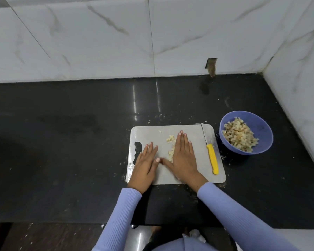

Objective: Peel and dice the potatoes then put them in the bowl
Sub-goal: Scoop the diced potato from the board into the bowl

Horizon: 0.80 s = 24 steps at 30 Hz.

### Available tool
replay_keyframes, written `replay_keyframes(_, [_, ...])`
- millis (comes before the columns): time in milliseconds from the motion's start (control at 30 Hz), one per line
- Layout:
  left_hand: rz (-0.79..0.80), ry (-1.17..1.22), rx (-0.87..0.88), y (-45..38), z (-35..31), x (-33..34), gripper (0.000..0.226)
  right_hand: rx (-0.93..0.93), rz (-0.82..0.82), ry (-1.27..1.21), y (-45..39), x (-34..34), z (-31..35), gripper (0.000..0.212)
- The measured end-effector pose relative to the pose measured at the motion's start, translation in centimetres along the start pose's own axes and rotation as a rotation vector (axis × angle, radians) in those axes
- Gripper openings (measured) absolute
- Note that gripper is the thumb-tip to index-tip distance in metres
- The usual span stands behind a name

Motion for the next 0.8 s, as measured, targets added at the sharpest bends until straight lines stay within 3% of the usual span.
replay_keyframes(267, [-0.078,0.153,-0.075,-3.6,-0.5,0.4,0.051,-0.275,0.018,-0.140,-4.1,0.7,0.4,0.067])
replay_keyframes(333, [-0.061,0.175,-0.063,-5.1,-0.8,0.8,0.056,-0.304,0.005,-0.210,-3.1,0.4,0.0,0.063])
replay_keyframes(400, [-0.022,0.189,-0.050,-6.4,-1.0,1.2,0.060,-0.269,-0.018,-0.347,-2.1,-0.2,-0.6,0.058])
replay_keyframes(500, [0.066,0.167,-0.028,-7.1,-1.1,1.8,0.055,0.027,-0.068,-0.675,-0.9,-1.5,-1.8,0.047])
replay_keyframes(600, [0.094,0.270,-0.080,-5.5,-1.6,2.2,0.050,0.134,-0.086,-0.641,0.5,-2.1,-3.2,0.059])
replay_keyframes(733, [0.138,0.488,-0.191,-2.7,-2.8,2.7,0.077,-0.106,0.024,-0.162,1.8,-1.2,-3.5,0.101])
replay_keyframes(800, [0.102,0.583,-0.273,-2.3,-3.0,2.7,0.082,-0.125,0.012,-0.054,1.4,-0.7,-2.7,0.106])
Point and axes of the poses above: each hand's wrist, its own y-axis away from the middle knuckle, its own x-axis out of the palm, z = x × y, the point moved 1 cm from there along -y, towards the middle knuckle, and after that the axes turned 15 degrees about -z, right-handed, at the moved point
